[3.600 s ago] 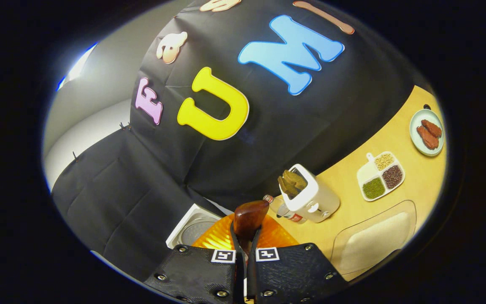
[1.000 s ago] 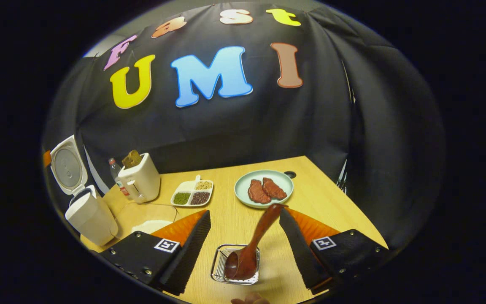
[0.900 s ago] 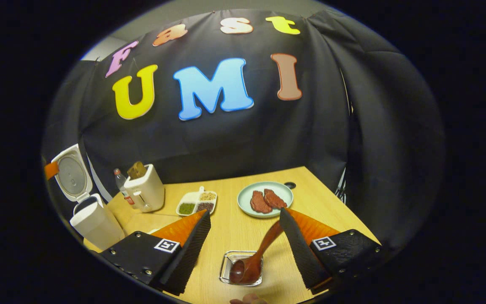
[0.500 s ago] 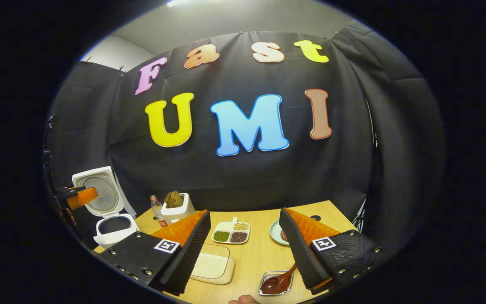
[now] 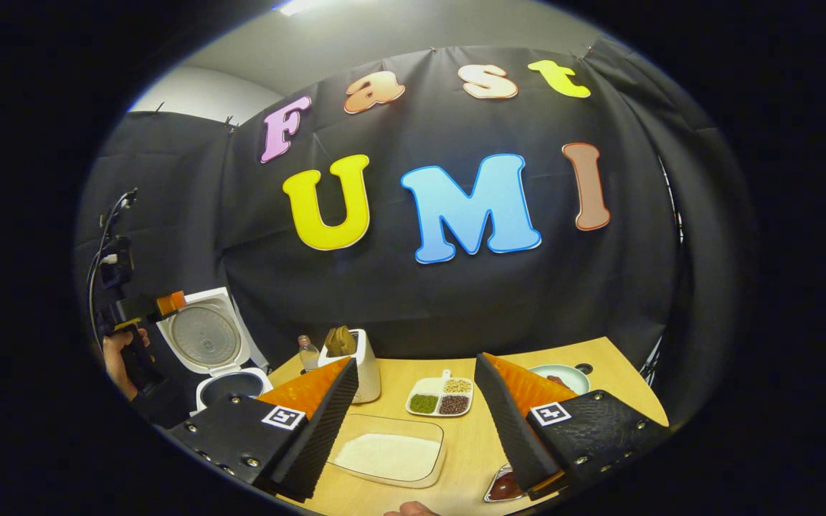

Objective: Close the left gripper, press the button to open the rice cooker; take a wooden spoon from the chopstick holder with the right hand, scoop a spoonful of rice and pour it into the rice cooker, then put the wooden spoon back into the chopstick holder.

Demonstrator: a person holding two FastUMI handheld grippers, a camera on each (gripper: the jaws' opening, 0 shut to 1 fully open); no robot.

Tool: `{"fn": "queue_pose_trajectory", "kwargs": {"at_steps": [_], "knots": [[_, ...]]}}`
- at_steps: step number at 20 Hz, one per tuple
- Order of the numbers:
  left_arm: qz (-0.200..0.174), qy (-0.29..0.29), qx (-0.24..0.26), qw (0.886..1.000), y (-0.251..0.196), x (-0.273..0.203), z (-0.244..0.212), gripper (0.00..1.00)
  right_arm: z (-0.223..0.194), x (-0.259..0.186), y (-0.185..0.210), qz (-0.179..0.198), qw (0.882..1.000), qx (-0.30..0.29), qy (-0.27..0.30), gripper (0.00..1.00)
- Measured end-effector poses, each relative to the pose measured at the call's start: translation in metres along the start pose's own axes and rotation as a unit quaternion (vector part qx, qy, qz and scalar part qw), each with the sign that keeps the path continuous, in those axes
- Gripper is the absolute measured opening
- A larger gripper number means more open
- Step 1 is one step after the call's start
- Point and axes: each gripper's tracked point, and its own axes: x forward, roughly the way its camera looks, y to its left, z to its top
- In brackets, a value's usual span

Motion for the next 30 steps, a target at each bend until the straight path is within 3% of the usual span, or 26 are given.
{"fn": "queue_pose_trajectory", "kwargs": {"at_steps": [1,3,7,15,19,20,22,24,30], "knots": [[0.003,0.009,-0.001,1.000,0.001,0.014,0.001,0.94,0.000,0.001,0.003,0.007,1.000,0.003,-0.002,0.98],[0.030,0.010,0.000,0.999,0.013,0.031,0.013,1.00,-0.003,0.004,0.001,0.010,1.000,0.008,0.000,0.98],[0.075,0.007,-0.003,0.997,0.037,0.078,0.028,0.97,-0.010,0.012,-0.006,0.009,1.000,0.020,0.013,0.98],[0.126,0.044,-0.032,0.991,0.076,0.157,0.031,0.96,-0.012,0.033,-0.044,-0.027,0.999,0.035,0.019,0.99],[0.150,0.090,-0.022,0.984,0.088,0.176,0.005,0.96,-0.008,0.040,-0.066,-0.046,0.998,0.037,0.012,0.98],[0.160,0.090,-0.001,0.983,0.092,0.177,0.005,0.96,-0.008,0.041,-0.069,-0.047,0.998,0.036,0.012,0.98],[0.150,0.092,0.014,0.984,0.089,0.183,0.005,0.94,-0.008,0.042,-0.071,-0.048,0.998,0.028,0.013,0.98],[0.156,0.097,-0.015,0.983,0.087,0.185,0.004,0.94,-0.003,0.041,-0.070,-0.048,0.999,0.018,0.005,0.99],[0.172,0.076,-0.008,0.982,0.076,0.151,-0.003,0.93,0.004,0.034,-0.055,-0.040,0.999,0.003,-0.007,0.98]]}}
